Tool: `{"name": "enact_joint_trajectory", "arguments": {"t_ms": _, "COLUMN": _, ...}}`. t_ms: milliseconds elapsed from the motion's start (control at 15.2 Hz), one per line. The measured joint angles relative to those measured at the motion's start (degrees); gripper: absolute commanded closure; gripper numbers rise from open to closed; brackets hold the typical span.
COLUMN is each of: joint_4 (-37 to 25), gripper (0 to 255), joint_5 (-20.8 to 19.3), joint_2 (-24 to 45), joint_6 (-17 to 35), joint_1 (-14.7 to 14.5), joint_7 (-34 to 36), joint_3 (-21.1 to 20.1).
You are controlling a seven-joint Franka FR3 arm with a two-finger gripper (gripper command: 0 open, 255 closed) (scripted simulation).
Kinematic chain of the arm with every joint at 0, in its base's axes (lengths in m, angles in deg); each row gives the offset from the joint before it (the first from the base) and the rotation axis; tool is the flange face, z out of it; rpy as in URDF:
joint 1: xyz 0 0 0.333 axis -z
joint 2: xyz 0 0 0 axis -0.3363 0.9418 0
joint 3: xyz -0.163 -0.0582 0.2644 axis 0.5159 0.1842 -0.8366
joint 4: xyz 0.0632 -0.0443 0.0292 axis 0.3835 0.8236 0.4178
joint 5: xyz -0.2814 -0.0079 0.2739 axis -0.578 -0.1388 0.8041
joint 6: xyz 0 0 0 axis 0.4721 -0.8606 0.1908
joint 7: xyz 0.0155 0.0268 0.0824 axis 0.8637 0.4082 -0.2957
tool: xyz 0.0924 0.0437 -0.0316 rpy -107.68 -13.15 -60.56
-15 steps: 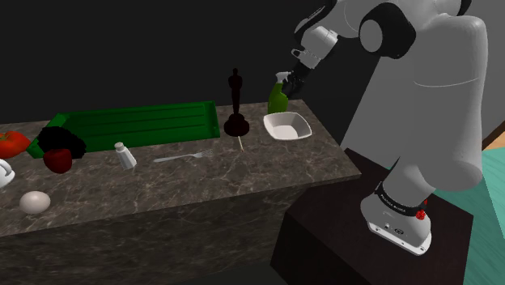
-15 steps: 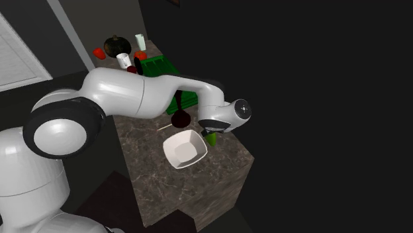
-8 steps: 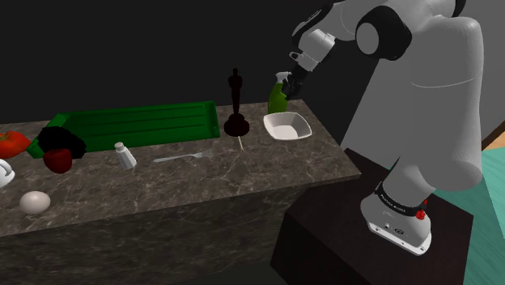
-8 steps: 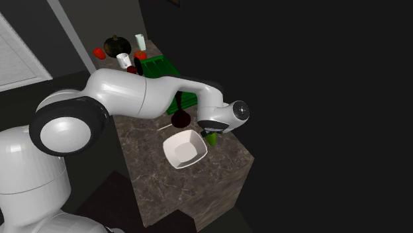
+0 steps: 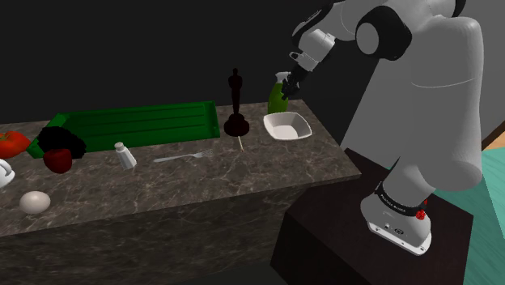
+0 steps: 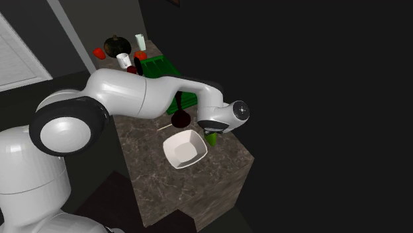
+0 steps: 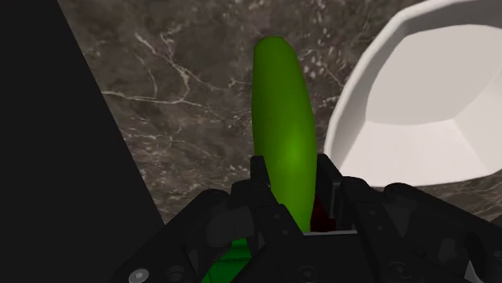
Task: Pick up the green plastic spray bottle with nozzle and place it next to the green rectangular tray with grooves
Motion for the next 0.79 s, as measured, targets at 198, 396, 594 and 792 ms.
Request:
{"name": "enact_joint_trajectory", "arguments": {"t_ms": 198, "joint_4": 0.0, "gripper": 255, "joint_5": 0.0, "joint_2": -0.01, "joint_6": 0.01, "joint_1": -0.01, "joint_7": 0.01, "joint_3": 0.0}}
{"name": "enact_joint_trajectory", "arguments": {"t_ms": 396, "joint_4": -0.13, "gripper": 255, "joint_5": -0.55, "joint_2": -0.5, "joint_6": -0.32, "joint_1": -0.23, "joint_7": 0.52, "joint_3": 0.31}}
{"name": "enact_joint_trajectory", "arguments": {"t_ms": 594, "joint_4": -0.23, "gripper": 255, "joint_5": -2.06, "joint_2": -2.05, "joint_6": -1.03, "joint_1": -0.95, "joint_7": 1.82, "joint_3": 1.2}}
{"name": "enact_joint_trajectory", "arguments": {"t_ms": 792, "joint_4": -0.72, "gripper": 255, "joint_5": -3.49, "joint_2": -3.35, "joint_6": -1.91, "joint_1": -1.52, "joint_7": 3.2, "joint_3": 1.98}}
